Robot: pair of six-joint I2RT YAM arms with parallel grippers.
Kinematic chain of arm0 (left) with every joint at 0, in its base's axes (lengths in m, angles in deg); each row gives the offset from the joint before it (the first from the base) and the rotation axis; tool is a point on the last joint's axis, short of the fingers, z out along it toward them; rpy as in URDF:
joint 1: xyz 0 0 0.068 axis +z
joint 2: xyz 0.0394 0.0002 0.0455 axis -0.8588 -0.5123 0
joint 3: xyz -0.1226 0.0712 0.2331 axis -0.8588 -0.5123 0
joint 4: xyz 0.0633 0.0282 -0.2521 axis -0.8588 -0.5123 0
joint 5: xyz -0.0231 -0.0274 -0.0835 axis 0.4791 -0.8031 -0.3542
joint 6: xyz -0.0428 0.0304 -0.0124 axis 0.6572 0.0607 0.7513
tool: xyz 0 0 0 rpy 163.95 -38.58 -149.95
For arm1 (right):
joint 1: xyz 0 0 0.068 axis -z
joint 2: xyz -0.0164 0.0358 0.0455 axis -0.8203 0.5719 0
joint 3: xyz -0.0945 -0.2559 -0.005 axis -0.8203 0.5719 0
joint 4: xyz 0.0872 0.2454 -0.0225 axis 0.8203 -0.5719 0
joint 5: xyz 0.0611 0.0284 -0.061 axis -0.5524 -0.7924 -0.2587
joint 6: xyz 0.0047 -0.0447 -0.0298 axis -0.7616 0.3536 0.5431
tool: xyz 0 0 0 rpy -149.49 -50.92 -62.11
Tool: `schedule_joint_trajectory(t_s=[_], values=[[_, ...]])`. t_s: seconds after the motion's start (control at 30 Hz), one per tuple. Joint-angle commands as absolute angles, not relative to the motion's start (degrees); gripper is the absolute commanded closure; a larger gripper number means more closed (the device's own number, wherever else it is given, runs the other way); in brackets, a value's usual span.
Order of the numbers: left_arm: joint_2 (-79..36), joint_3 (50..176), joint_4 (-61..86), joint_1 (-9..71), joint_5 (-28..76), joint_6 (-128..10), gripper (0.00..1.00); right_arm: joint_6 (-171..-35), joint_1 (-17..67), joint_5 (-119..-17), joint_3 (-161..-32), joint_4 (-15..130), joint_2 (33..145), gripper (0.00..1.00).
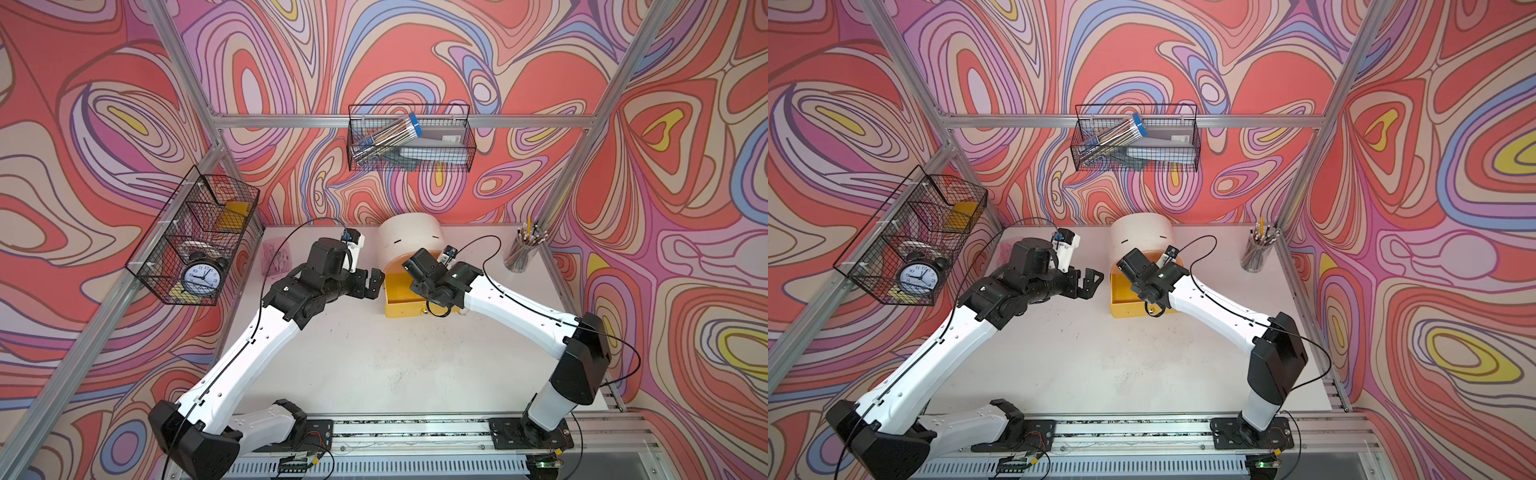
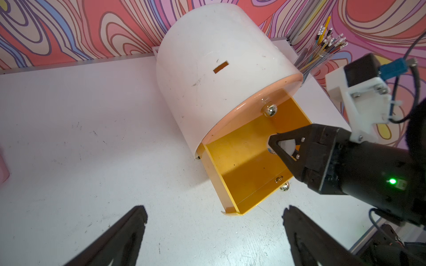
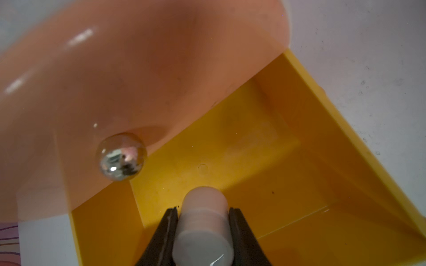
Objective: Put the paint cans in the drawer according to color
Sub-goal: Place the paint can in the drawer.
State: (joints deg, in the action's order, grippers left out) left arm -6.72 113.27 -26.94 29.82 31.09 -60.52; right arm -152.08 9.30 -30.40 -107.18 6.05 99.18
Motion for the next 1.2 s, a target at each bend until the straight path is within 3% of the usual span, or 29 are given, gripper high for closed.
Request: schedule_joint_trajectory(t_s=[0.0, 0.37, 0.67, 0.93, 1.17], values=[[-7.0, 112.8, -26.8, 29.7, 31.7, -60.3, 0.01, -150.7, 9.0, -30.5, -108.9, 8.6, 100.6, 0.7], [-6.9, 113.1, -27.2, 29.8, 32.3, -60.8, 0.01, -147.7, 9.0, -33.3, -119.0, 10.9, 112.9, 0.58], [-6.9, 113.4, -27.5, 29.8, 32.2, -61.0, 0.01, -147.1, 8.9, -33.9, -120.8, 10.6, 113.9, 0.53], [-6.4, 112.7, -26.7, 29.8, 32.5, -60.6, 0.01, -138.5, 7.5, -32.4, -115.9, 10.3, 103.0, 0.54], [-5.7, 111.6, -25.1, 29.8, 33.0, -60.1, 0.01, -129.4, 7.3, -25.2, -96.6, 17.0, 80.6, 0.54]])
